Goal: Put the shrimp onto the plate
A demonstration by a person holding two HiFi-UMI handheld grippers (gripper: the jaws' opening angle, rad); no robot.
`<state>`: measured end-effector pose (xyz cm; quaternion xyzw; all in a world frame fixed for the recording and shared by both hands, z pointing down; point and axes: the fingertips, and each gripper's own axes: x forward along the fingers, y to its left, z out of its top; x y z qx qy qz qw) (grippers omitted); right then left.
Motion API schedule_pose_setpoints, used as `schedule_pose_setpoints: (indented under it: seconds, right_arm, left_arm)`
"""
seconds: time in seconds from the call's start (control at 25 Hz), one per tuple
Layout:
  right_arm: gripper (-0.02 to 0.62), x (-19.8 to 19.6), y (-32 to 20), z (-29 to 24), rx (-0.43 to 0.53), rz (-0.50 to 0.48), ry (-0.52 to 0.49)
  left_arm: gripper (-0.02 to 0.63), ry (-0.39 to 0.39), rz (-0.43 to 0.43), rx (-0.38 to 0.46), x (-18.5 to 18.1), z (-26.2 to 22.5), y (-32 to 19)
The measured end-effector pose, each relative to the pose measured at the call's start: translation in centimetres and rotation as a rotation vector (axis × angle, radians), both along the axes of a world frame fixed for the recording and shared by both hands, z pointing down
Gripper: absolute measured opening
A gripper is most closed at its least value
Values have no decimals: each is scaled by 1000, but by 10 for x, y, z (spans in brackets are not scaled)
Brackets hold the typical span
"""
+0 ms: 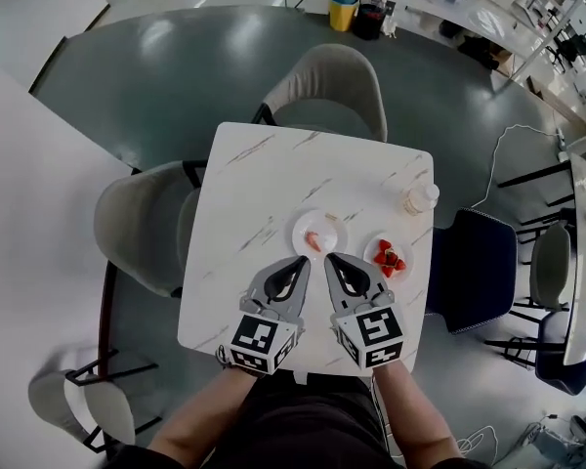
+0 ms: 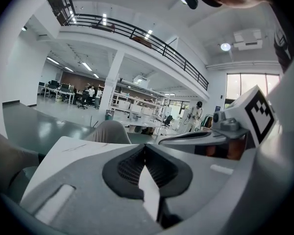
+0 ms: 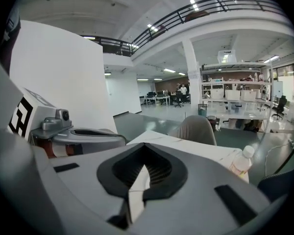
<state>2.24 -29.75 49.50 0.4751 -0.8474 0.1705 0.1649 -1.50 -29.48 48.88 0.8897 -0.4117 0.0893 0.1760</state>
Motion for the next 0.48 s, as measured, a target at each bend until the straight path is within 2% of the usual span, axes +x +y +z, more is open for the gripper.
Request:
schedule_pose_setpoints:
  seconds: [0.28,0.48]
  right_arm:
    - [2,-7,25,-60,83,-6,-31]
    - [0,-11,35,-95,147,-12,1]
  left_arm:
    - [9,13,16,62,-5,-57,17]
    - [9,34,35,93,-5,-91,30]
